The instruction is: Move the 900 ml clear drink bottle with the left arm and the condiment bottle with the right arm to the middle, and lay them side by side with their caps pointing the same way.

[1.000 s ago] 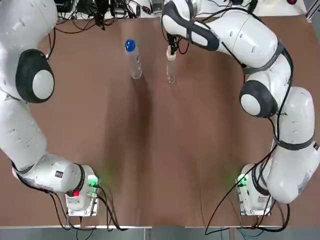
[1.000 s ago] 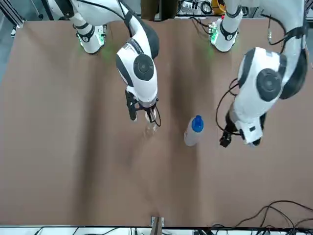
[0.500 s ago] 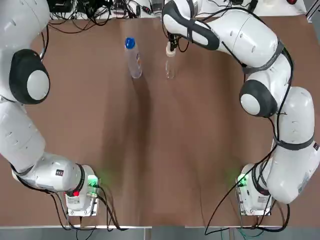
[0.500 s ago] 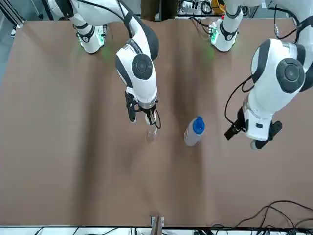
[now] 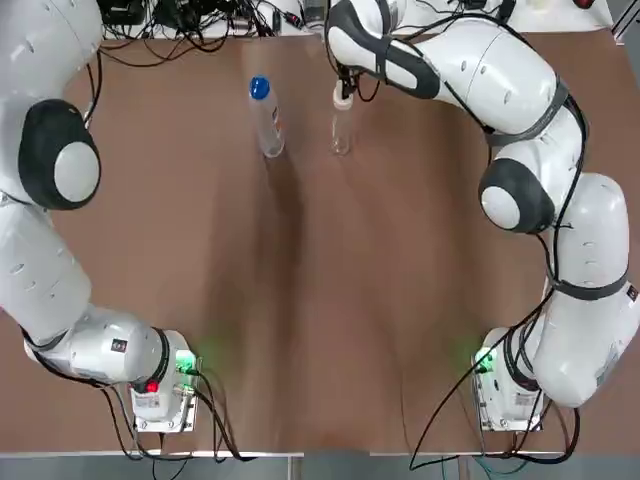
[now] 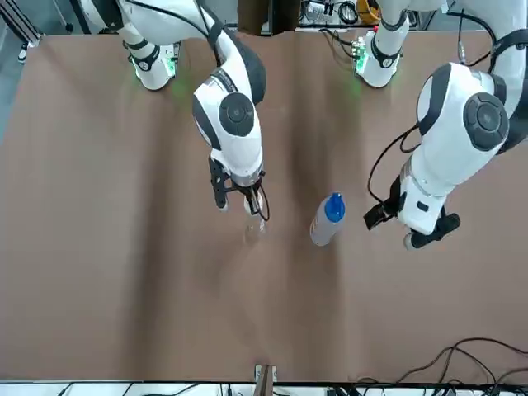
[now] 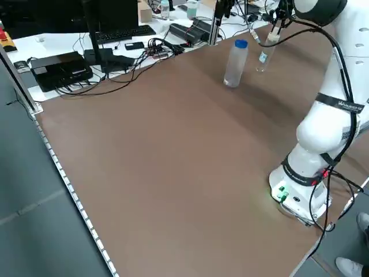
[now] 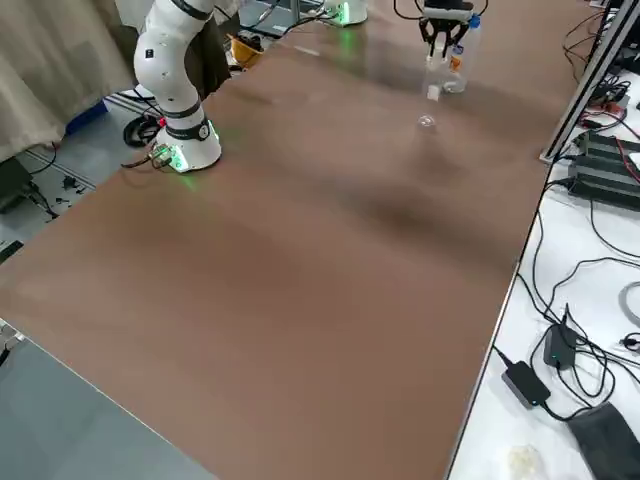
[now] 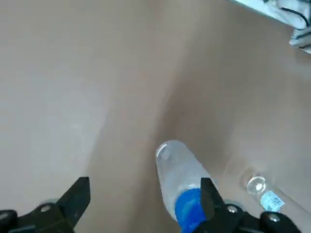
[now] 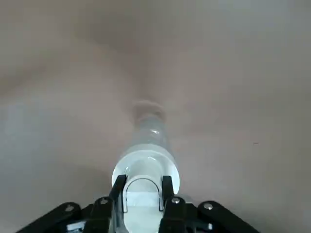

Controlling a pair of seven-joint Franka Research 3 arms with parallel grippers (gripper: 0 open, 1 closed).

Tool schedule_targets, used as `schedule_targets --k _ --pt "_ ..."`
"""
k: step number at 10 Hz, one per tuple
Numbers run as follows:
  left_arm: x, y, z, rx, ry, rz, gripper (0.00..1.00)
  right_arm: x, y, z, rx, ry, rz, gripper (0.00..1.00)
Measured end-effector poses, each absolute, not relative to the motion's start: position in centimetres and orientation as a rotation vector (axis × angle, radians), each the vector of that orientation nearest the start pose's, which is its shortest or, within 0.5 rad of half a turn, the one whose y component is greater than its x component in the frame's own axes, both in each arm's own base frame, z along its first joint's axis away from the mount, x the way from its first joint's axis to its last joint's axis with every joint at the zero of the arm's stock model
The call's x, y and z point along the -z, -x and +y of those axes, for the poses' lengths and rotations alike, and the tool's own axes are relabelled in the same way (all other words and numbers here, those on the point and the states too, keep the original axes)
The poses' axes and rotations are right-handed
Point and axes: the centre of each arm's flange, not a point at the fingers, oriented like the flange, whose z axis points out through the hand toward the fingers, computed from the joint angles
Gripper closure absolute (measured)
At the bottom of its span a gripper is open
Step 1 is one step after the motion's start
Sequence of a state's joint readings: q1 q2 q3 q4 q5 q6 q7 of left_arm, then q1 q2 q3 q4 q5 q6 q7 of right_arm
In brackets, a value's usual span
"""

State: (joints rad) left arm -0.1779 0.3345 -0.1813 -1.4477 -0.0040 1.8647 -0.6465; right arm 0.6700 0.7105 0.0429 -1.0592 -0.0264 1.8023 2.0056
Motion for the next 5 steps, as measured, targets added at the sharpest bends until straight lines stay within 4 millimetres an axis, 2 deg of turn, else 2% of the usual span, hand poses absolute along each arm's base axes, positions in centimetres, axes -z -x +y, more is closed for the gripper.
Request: schedule_targets --k 3,5 --pt "-49.2 -60.9 -28.5 0.123 3.166 -0.229 0.00 -41.8 -57.9 48.2 0.009 2.474 1.880 0.67" --pt "-46.1 -60.2 -31.7 0.096 3.157 0.056 0.00 -41.7 -57.9 48.3 0.009 2.475 1.880 0.67"
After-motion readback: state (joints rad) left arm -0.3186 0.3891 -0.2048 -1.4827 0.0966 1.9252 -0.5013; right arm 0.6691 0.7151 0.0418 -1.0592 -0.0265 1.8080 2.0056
